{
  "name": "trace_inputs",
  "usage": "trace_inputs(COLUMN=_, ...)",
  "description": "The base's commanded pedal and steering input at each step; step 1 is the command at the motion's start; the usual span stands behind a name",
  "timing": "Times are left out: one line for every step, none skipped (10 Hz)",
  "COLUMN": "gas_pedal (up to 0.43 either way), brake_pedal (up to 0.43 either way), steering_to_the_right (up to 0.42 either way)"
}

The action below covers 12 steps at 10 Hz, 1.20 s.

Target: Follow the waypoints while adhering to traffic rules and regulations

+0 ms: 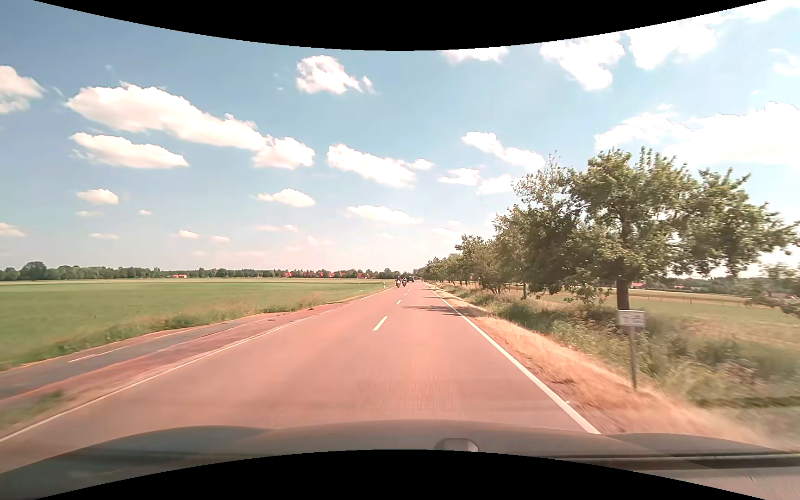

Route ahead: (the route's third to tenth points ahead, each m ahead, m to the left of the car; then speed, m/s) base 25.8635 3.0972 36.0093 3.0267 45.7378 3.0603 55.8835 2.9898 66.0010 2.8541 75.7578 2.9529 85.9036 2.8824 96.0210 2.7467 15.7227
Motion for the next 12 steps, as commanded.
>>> trace_inputs(gas_pedal=0.157, brake_pedal=0.000, steering_to_the_right=0.001)
trace_inputs(gas_pedal=0.157, brake_pedal=0.000, steering_to_the_right=0.001)
trace_inputs(gas_pedal=0.157, brake_pedal=0.000, steering_to_the_right=0.001)
trace_inputs(gas_pedal=0.157, brake_pedal=0.000, steering_to_the_right=0.002)
trace_inputs(gas_pedal=0.157, brake_pedal=0.000, steering_to_the_right=0.002)
trace_inputs(gas_pedal=0.157, brake_pedal=0.000, steering_to_the_right=0.002)
trace_inputs(gas_pedal=0.157, brake_pedal=0.000, steering_to_the_right=0.002)
trace_inputs(gas_pedal=0.157, brake_pedal=0.000, steering_to_the_right=0.002)
trace_inputs(gas_pedal=0.157, brake_pedal=0.000, steering_to_the_right=0.002)
trace_inputs(gas_pedal=0.157, brake_pedal=0.000, steering_to_the_right=0.002)
trace_inputs(gas_pedal=0.157, brake_pedal=0.000, steering_to_the_right=0.001)
trace_inputs(gas_pedal=0.157, brake_pedal=0.000, steering_to_the_right=0.001)
